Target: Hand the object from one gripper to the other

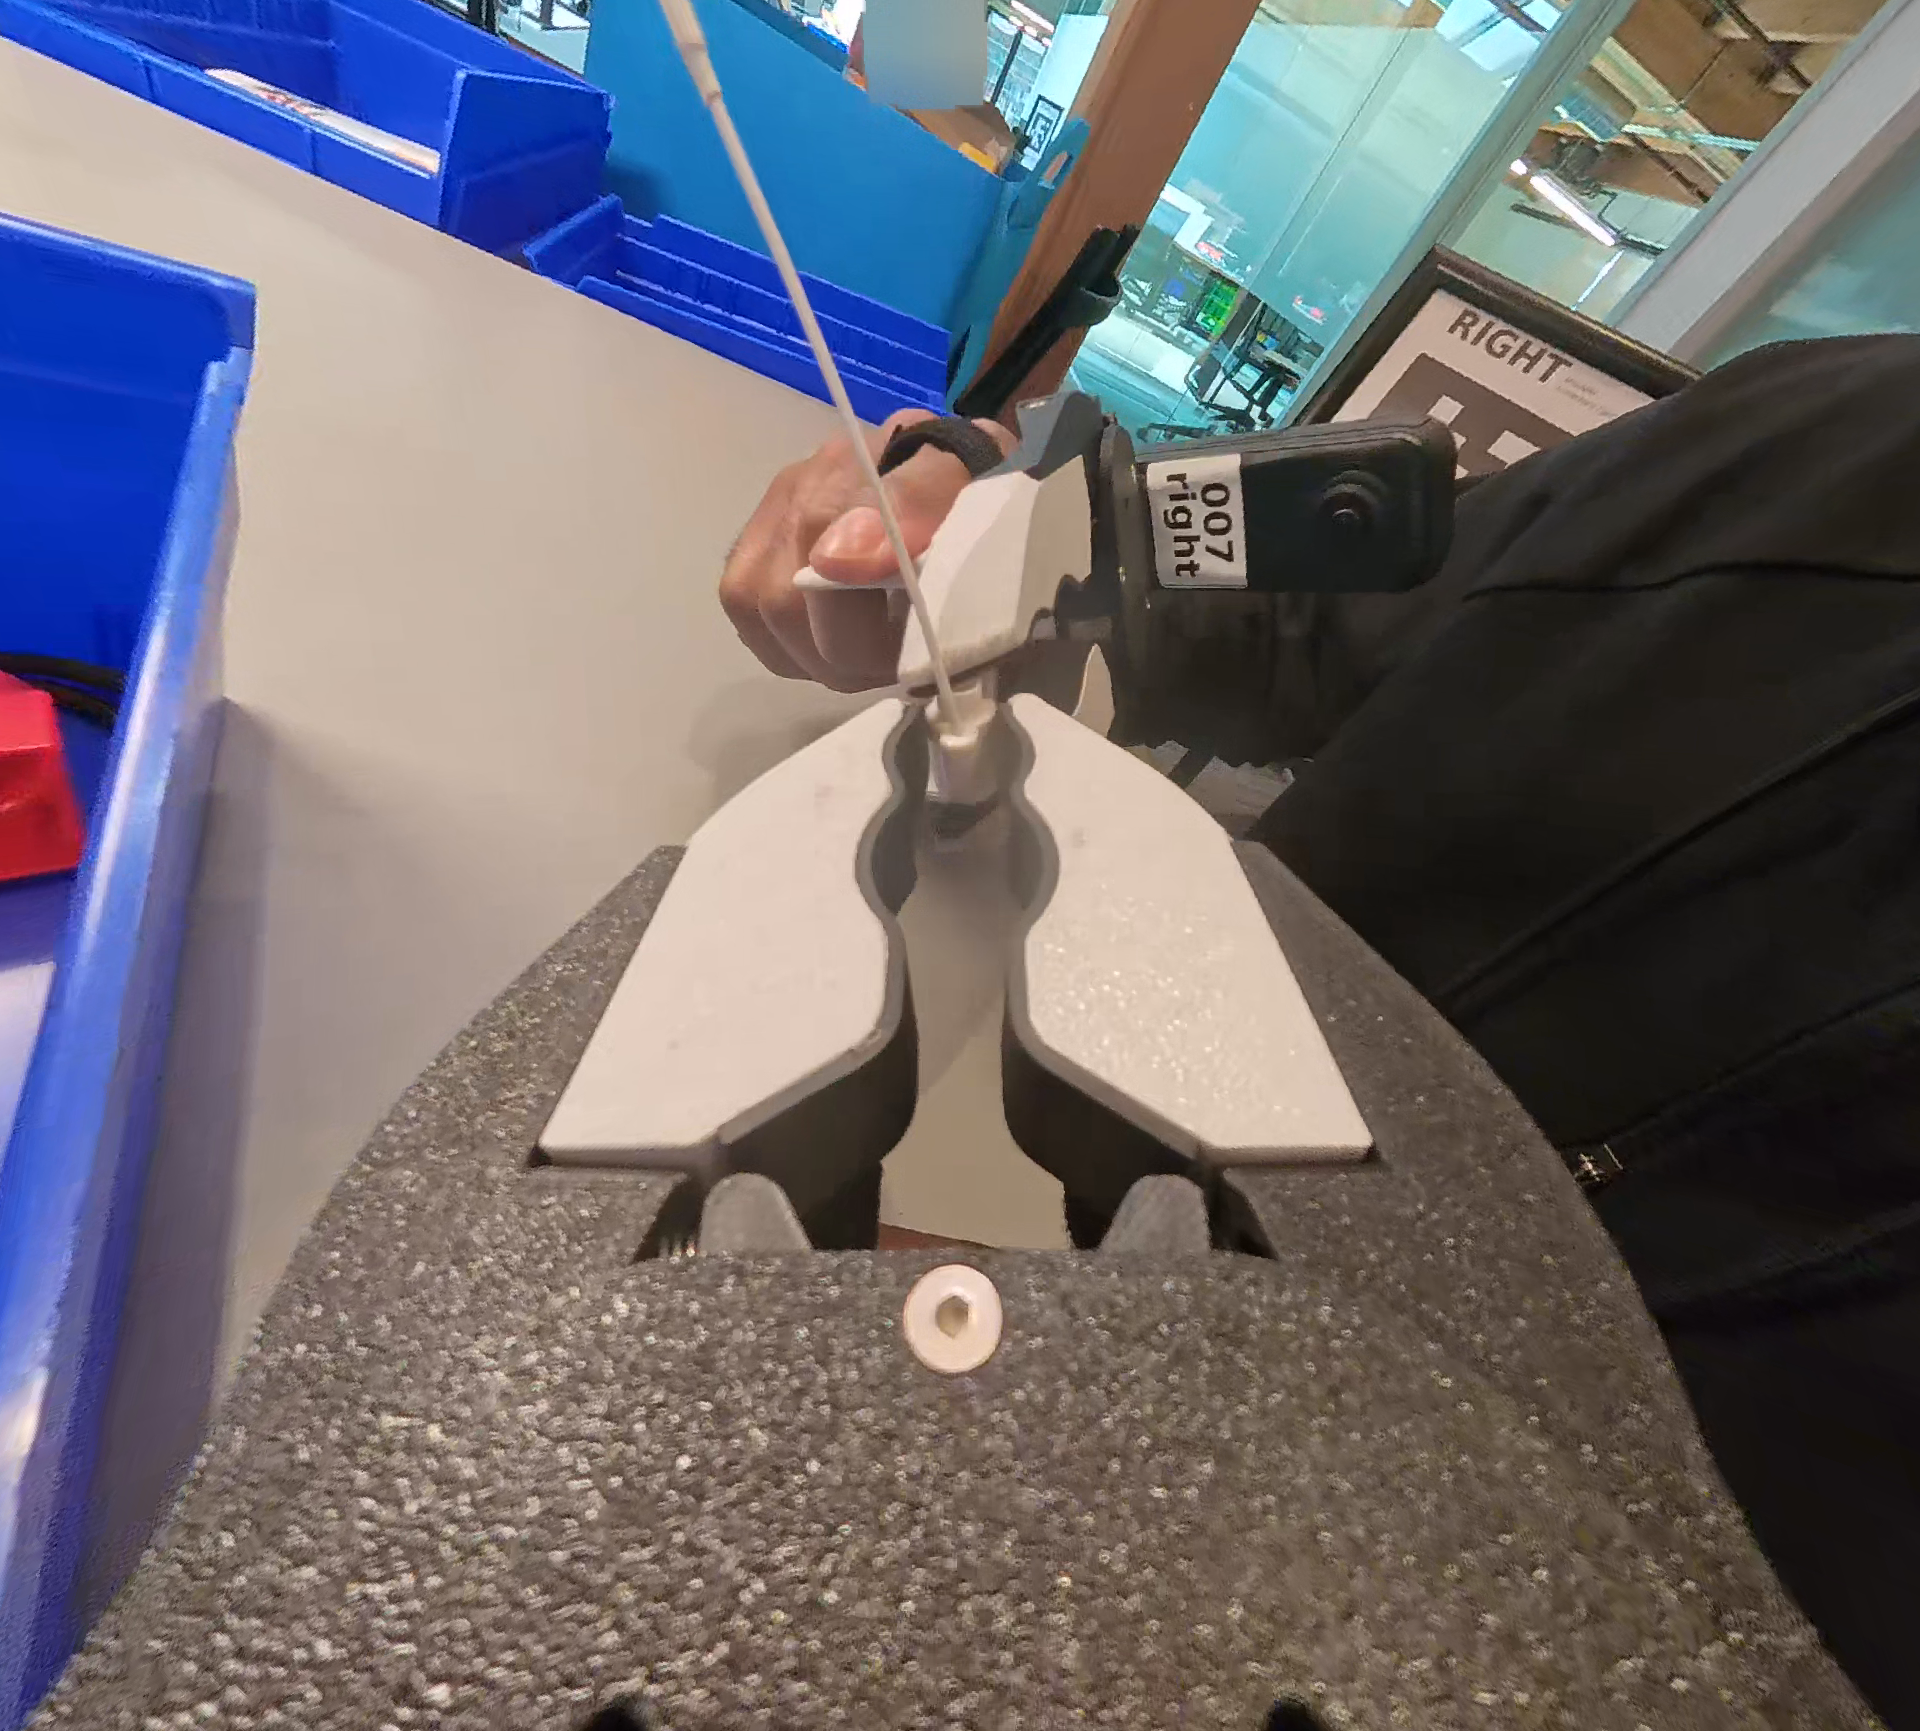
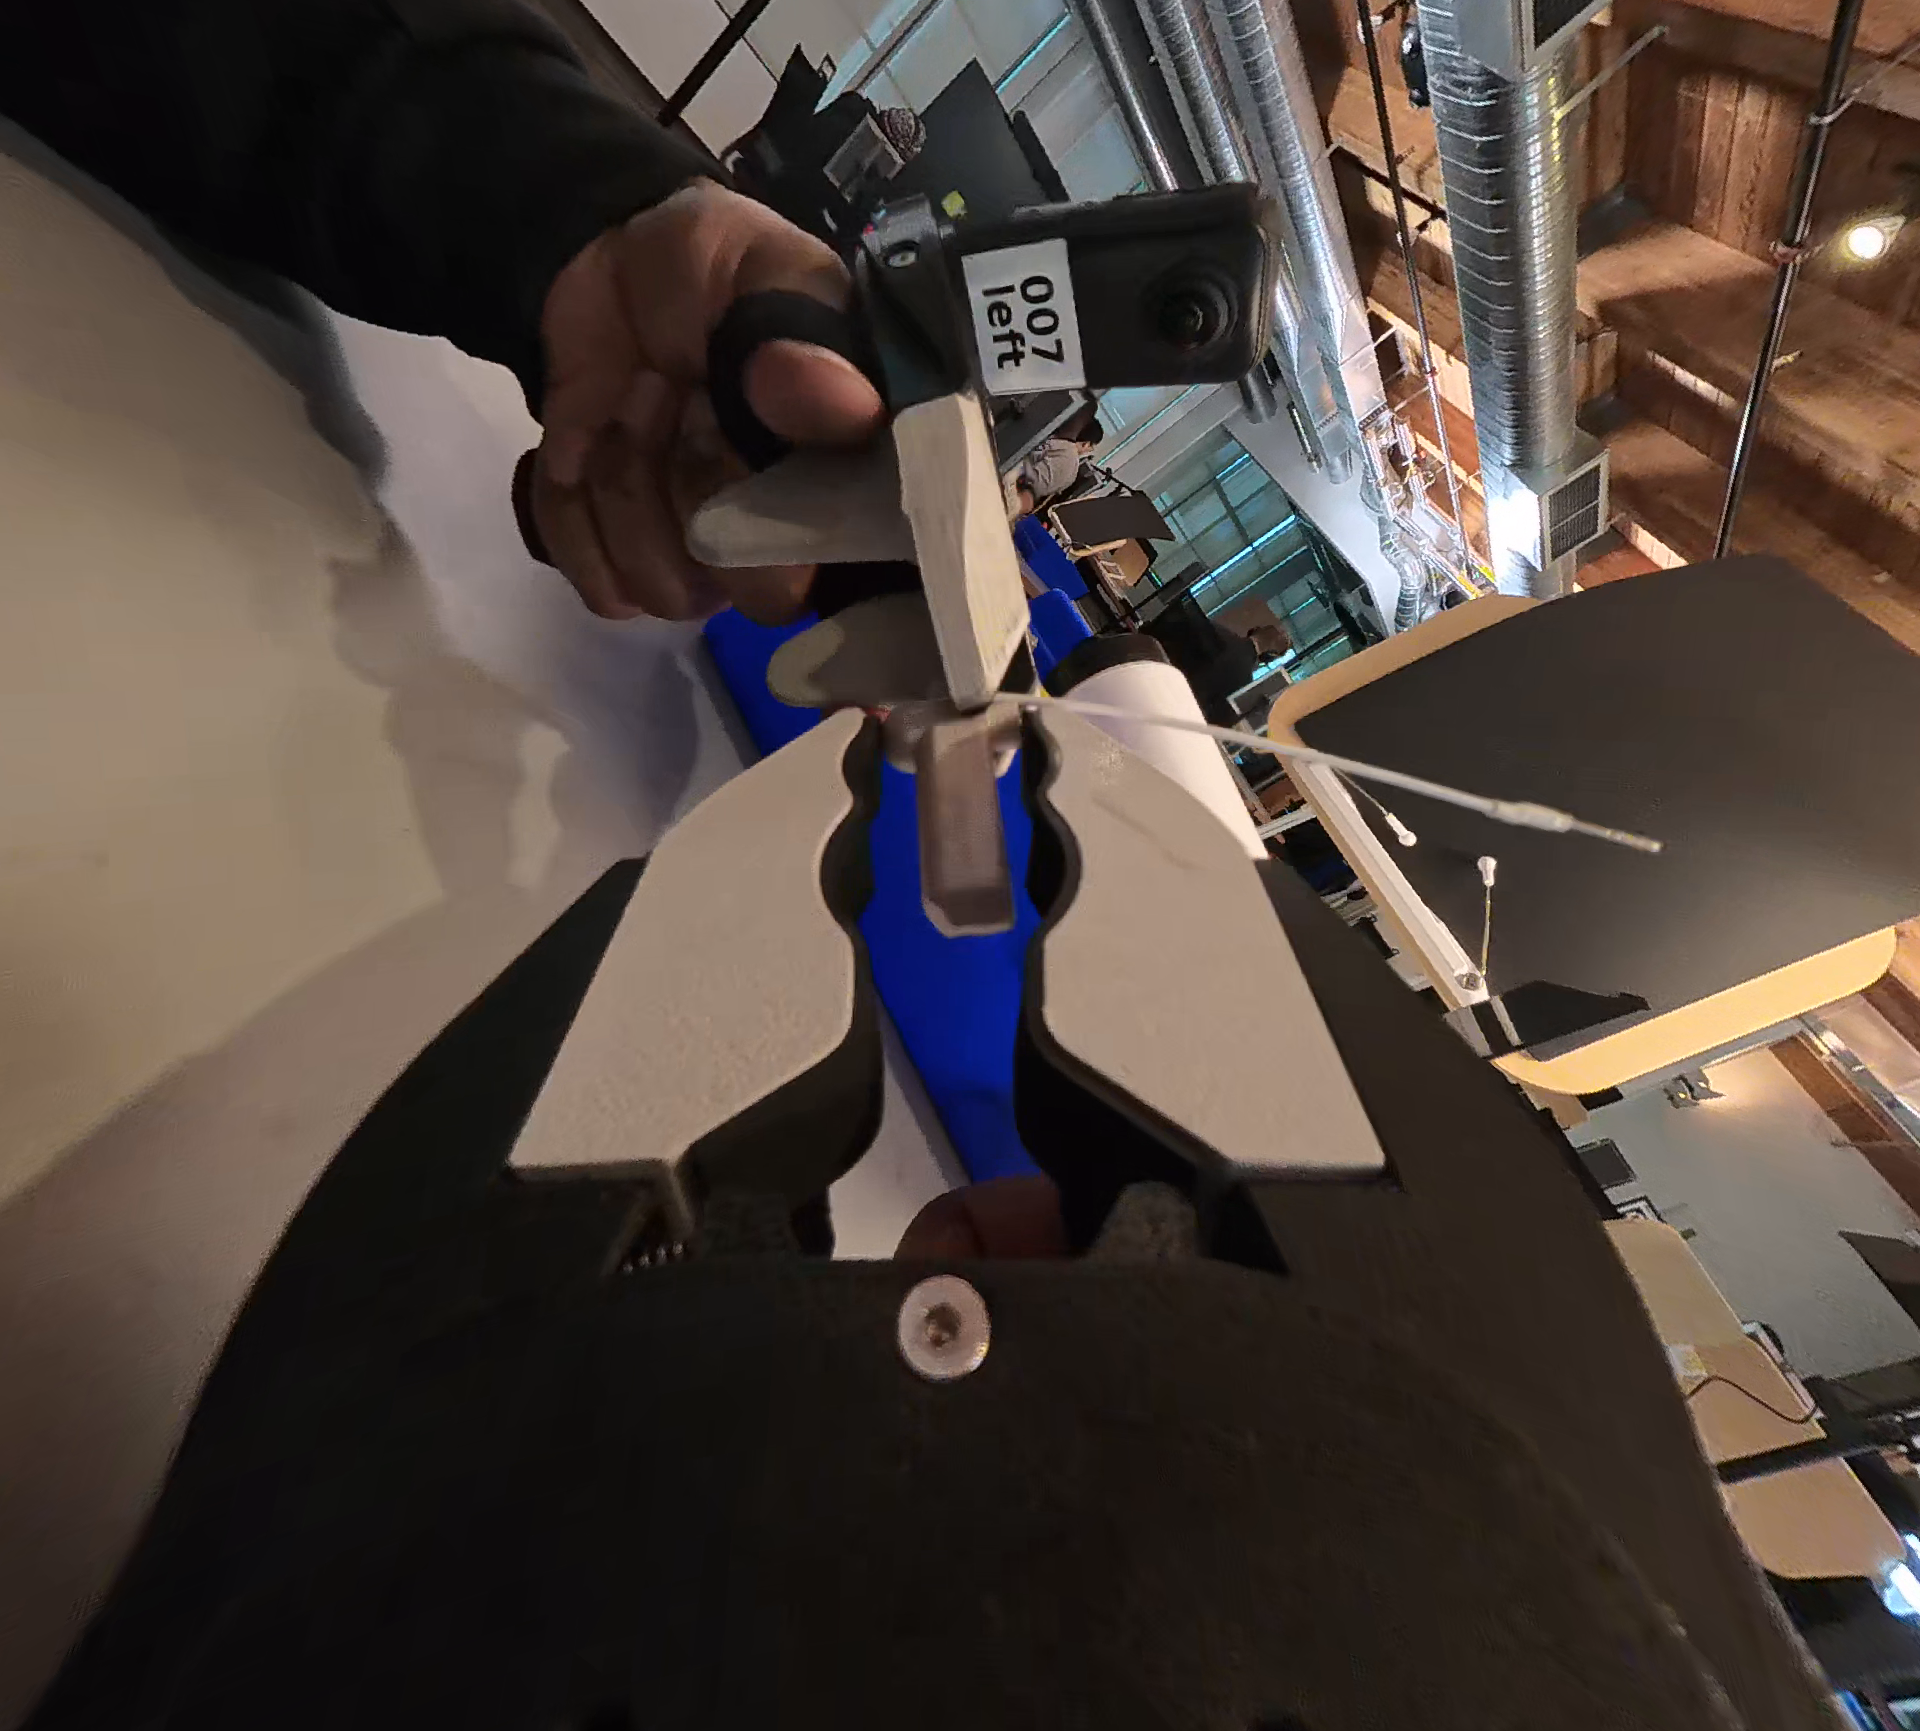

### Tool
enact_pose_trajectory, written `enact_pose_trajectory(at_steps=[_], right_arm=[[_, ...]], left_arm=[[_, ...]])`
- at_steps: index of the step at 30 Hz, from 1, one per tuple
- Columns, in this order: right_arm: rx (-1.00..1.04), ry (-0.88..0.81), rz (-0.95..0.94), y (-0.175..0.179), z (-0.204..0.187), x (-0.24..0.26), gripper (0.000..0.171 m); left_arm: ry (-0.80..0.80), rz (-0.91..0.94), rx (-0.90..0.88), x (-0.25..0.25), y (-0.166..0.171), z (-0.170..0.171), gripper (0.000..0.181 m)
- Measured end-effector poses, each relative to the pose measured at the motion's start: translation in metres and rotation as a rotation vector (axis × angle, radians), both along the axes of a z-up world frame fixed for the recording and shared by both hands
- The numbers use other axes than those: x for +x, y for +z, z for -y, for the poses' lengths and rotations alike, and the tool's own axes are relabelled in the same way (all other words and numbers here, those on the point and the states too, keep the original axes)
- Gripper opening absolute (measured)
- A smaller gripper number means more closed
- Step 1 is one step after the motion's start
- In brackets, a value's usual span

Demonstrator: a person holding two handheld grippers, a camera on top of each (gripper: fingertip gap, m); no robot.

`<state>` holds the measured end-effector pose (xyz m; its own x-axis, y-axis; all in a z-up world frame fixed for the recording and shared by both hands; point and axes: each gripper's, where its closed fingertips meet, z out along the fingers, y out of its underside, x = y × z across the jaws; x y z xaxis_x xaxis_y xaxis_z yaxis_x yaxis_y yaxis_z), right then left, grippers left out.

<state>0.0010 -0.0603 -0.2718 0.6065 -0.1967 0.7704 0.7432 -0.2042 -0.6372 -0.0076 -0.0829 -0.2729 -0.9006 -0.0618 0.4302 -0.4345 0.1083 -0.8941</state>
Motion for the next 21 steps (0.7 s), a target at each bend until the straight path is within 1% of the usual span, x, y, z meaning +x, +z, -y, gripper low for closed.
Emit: enact_pose_trajectory(at_steps=[5, 6, 8, 10, 12, 17, 21], right_arm=[[-0.010, -0.049, -0.023, 0.000, 0.002, 0.009, 0.025], [-0.003, -0.051, -0.052, 0.000, 0.002, 0.011, 0.025], [0.023, -0.058, -0.134, 0.004, 0.005, 0.018, 0.024], [0.068, -0.068, -0.219, 0.009, 0.009, 0.025, 0.025], [0.111, -0.084, -0.286, 0.014, 0.014, 0.033, 0.025], [0.147, -0.138, -0.367, 0.012, 0.025, 0.048, 0.025], [0.156, -0.170, -0.423, 0.007, 0.032, 0.055, 0.025]], left_arm=[[0.059, 0.025, -0.008, 0.009, 0.001, 0.000, 0.015], [0.090, 0.061, -0.005, 0.013, 0.002, -0.001, 0.021], [0.161, 0.186, 0.010, 0.021, 0.006, -0.004, 0.033], [0.226, 0.330, 0.024, 0.027, 0.012, -0.007, 0.036], [0.285, 0.425, 0.012, 0.030, 0.022, -0.010, 0.036], [0.401, 0.433, -0.117, 0.036, 0.038, -0.013, 0.036], [0.403, 0.419, -0.166, 0.028, 0.029, -0.004, 0.036]])
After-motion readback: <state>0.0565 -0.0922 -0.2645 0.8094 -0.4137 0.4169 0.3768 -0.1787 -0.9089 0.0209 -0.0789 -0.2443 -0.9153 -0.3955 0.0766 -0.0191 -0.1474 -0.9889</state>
